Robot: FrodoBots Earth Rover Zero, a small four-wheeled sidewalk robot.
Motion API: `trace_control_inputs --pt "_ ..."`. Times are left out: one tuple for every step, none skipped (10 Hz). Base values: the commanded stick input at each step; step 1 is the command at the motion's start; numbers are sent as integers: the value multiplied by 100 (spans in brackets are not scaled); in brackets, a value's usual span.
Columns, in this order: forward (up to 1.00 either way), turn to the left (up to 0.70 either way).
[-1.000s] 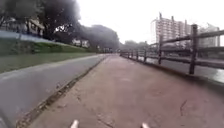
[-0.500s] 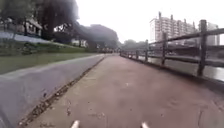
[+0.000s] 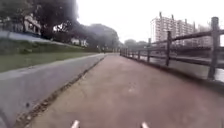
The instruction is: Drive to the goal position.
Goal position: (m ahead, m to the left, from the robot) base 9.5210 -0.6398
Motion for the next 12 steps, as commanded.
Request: trace_control_inputs --pt "70 0" --pt "70 0" --pt "70 0" --pt "70 0" --pt "70 0" --pt "70 0" --pt "70 0" --pt "70 0" --pt "70 0" --pt "70 0" --pt "70 0" --pt "70 0"
